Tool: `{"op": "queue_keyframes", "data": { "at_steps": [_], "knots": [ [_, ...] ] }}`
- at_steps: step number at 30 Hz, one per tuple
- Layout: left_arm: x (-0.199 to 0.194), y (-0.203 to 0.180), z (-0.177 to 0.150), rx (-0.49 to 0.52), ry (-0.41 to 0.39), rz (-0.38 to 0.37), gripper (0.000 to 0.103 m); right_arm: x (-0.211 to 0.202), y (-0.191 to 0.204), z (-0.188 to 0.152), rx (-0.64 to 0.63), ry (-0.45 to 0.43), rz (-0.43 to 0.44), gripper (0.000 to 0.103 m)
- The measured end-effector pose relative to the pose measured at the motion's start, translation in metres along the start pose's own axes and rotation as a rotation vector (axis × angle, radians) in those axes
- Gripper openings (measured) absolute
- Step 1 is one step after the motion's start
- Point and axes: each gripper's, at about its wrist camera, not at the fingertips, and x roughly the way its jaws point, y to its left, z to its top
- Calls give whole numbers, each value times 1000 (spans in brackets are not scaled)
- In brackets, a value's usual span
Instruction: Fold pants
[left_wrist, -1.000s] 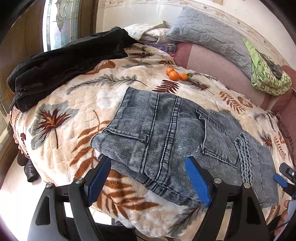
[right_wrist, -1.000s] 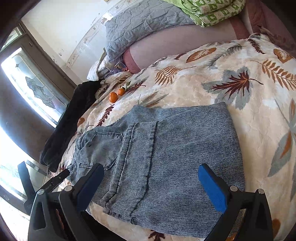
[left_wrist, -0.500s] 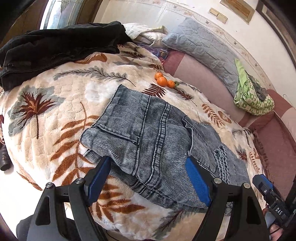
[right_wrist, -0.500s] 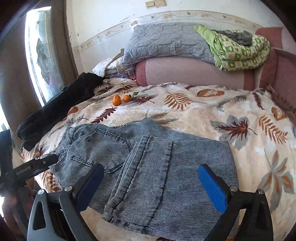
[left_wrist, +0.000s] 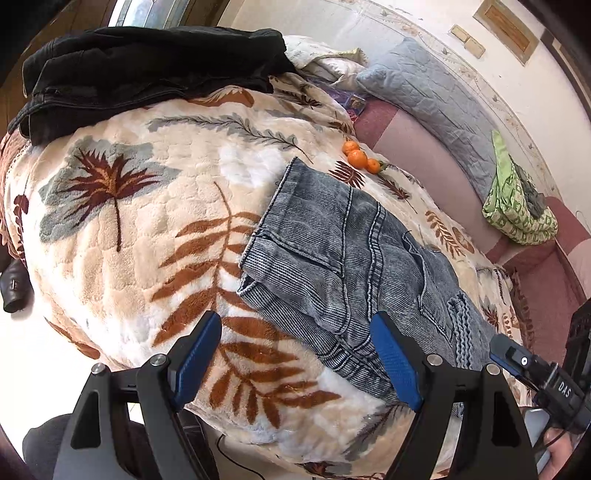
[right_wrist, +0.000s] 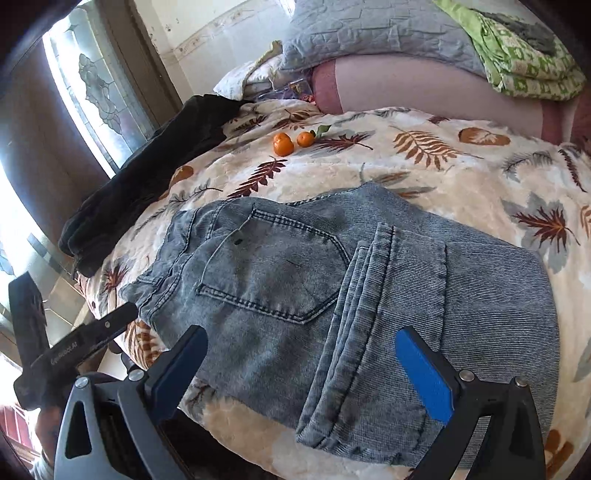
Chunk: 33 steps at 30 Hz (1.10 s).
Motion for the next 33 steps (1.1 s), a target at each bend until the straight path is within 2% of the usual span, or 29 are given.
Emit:
{"op": "queue_keyframes", "data": {
  "at_steps": [3, 6, 8, 10, 11, 17, 20, 22, 25, 28, 29, 30, 31, 32, 33],
  "knots": [
    [3, 10, 4, -84, 17, -56, 83, 16, -10, 15, 106, 43, 21, 103],
    [8, 24, 10, -189, 42, -128, 83, 37, -16, 26, 207, 111, 127, 103],
    [15, 34, 13, -272, 71, -188, 83, 48, -15, 31, 222, 124, 149, 103],
    [18, 38, 17, -327, 82, -228, 87, 63, -16, 35, 243, 157, 190, 103],
    [20, 39, 18, -345, 88, -239, 88, 70, -17, 36, 254, 173, 184, 103],
    [23, 35, 22, -384, 100, -245, 89, 75, -10, 45, 223, 212, 148, 103],
    [19, 35, 20, -388, 85, -219, 89, 62, -6, 48, 234, 187, 217, 103],
    [19, 37, 20, -410, 92, -228, 89, 70, -1, 50, 225, 226, 245, 103],
    [28, 36, 28, -428, 109, -239, 89, 93, -2, 46, 251, 279, 226, 103],
    [31, 31, 35, -418, 108, -262, 87, 96, -4, 49, 277, 281, 230, 103],
    [30, 30, 36, -399, 98, -272, 75, 96, -5, 50, 289, 292, 233, 103],
    [31, 27, 37, -377, 102, -253, 53, 97, -5, 52, 292, 305, 235, 103],
    [36, 27, 37, -372, 125, -224, 43, 98, -5, 52, 289, 314, 236, 103],
    [41, 30, 35, -386, 146, -213, 36, 98, -5, 52, 285, 319, 235, 103],
    [44, 33, 34, -402, 147, -221, 36, 98, -5, 51, 281, 320, 233, 103]
  ]
}}
